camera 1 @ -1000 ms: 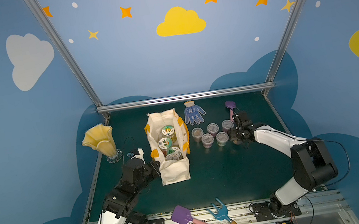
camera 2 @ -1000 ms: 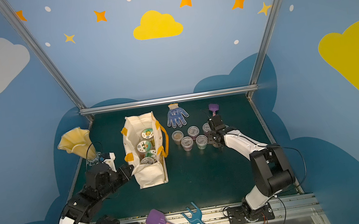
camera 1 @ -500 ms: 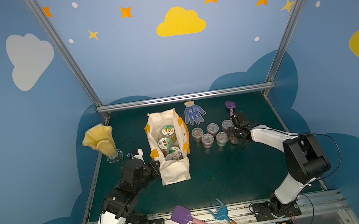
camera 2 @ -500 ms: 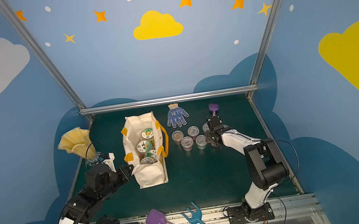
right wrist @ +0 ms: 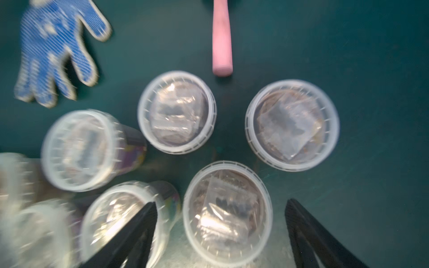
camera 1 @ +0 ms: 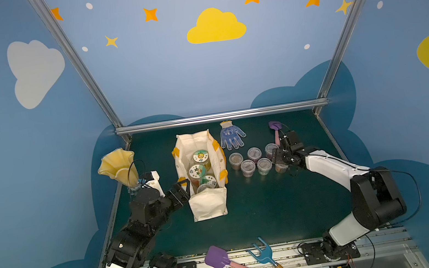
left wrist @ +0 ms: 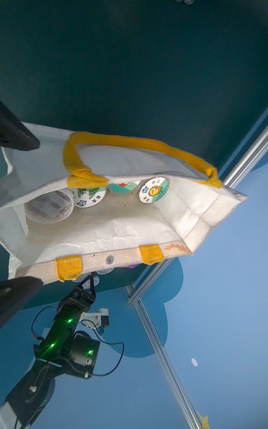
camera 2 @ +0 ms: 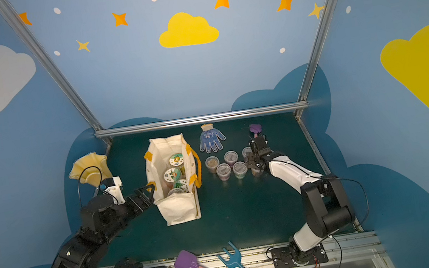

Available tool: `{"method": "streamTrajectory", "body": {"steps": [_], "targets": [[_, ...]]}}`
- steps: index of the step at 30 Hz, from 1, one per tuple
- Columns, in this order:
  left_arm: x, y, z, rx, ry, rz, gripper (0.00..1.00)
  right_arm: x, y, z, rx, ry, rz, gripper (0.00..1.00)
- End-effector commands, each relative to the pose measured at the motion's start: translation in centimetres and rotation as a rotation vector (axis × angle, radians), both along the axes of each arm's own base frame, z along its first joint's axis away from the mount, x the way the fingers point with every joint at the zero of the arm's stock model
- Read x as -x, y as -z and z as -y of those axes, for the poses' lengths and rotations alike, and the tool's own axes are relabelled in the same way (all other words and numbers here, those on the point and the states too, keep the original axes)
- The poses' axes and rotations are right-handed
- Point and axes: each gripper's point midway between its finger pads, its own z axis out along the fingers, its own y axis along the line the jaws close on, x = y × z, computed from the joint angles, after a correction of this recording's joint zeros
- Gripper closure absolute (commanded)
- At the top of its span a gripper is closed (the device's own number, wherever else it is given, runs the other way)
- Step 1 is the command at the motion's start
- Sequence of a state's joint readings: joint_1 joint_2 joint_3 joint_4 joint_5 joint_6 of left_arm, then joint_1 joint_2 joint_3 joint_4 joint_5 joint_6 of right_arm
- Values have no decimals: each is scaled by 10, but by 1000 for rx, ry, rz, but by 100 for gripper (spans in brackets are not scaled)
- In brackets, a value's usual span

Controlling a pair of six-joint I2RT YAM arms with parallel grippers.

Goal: Take out the seed jars from the canvas bag
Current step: Place the seed jar at the center of the board, then adjust the canvas bag at the center of the board.

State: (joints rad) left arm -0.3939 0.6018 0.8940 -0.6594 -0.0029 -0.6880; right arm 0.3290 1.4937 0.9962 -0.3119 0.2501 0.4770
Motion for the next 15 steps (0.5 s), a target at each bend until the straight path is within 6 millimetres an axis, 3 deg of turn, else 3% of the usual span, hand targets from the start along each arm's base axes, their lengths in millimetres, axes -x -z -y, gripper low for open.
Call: {"method": "streamTrajectory", "body": {"steps": [1, 8, 15], "targets": [[-11, -3, -11, 0, -55, -57, 12, 12, -21, 3, -43, 23, 30, 16], [-60, 8, -24, 152, -57, -152, 14, 26, -59, -3, -114, -22, 113, 16], [-88, 35, -20, 133, -17, -210, 32, 34, -68, 4, -99, -21, 148, 16]]}}
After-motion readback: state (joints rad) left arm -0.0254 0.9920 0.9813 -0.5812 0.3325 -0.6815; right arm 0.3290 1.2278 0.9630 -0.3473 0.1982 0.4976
